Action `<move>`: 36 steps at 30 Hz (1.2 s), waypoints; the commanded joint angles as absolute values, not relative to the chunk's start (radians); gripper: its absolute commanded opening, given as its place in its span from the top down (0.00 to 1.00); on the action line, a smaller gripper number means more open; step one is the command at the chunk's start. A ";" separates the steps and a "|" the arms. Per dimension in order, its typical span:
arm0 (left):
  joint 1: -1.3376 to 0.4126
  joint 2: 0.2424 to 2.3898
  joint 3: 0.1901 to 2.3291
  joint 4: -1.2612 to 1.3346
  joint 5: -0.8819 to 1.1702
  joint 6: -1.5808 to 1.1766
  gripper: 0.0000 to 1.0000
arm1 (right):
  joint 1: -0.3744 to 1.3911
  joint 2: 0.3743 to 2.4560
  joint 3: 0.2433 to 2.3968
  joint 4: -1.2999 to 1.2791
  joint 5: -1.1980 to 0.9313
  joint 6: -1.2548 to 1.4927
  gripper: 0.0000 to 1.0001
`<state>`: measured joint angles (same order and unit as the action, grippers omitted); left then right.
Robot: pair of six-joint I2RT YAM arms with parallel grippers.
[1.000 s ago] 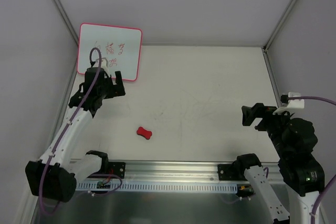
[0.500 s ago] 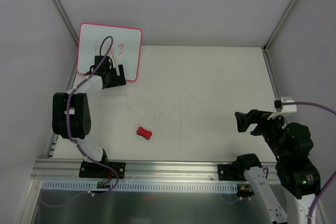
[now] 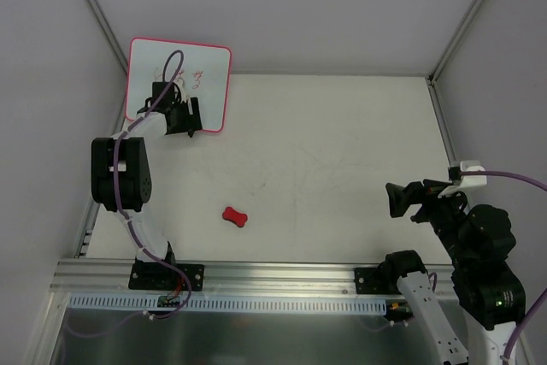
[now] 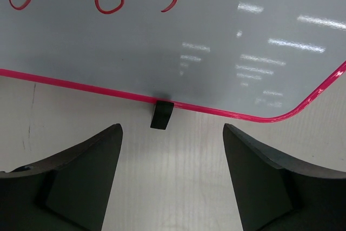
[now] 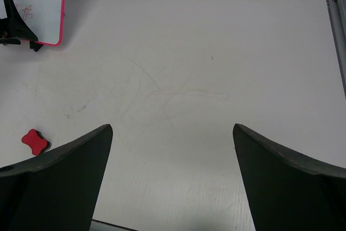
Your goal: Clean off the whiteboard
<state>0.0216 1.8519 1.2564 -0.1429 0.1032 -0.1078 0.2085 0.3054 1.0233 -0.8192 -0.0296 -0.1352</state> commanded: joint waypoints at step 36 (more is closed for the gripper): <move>-0.055 1.873 1.302 -0.230 0.176 -0.063 1.00 | 0.215 0.273 1.083 -0.819 -0.011 -0.160 0.01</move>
